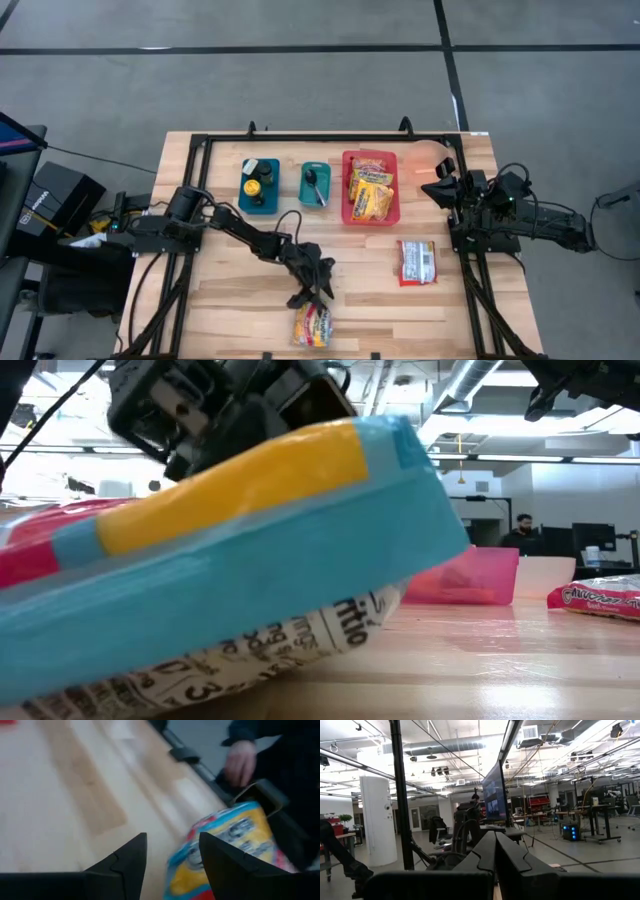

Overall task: Pick & Place Food Item
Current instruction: Put the light blue noodle pack into the red bin

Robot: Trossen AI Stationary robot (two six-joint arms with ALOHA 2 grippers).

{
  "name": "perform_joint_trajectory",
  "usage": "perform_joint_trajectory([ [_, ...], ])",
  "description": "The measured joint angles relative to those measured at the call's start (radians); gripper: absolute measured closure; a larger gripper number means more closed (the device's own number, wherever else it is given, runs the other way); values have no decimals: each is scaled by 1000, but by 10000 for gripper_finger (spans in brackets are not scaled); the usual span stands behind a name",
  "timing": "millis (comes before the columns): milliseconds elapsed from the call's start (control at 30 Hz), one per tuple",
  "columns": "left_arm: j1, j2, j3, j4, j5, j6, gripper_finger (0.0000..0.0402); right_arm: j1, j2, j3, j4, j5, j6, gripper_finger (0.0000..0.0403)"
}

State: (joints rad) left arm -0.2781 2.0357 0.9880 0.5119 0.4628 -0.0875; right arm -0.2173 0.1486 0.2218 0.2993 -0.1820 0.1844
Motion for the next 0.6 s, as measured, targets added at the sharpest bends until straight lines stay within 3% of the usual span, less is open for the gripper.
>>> perform_joint_trajectory([
  [233,-6,0,27,-60,87,-22,235,0,0,0,0,0,0,401],
  [433,13,0,28,-95,8,14,251,0,0,0,0,0,0,401],
  [600,26,0,28,-60,5,29,251,0,0,0,0,0,0,401],
])
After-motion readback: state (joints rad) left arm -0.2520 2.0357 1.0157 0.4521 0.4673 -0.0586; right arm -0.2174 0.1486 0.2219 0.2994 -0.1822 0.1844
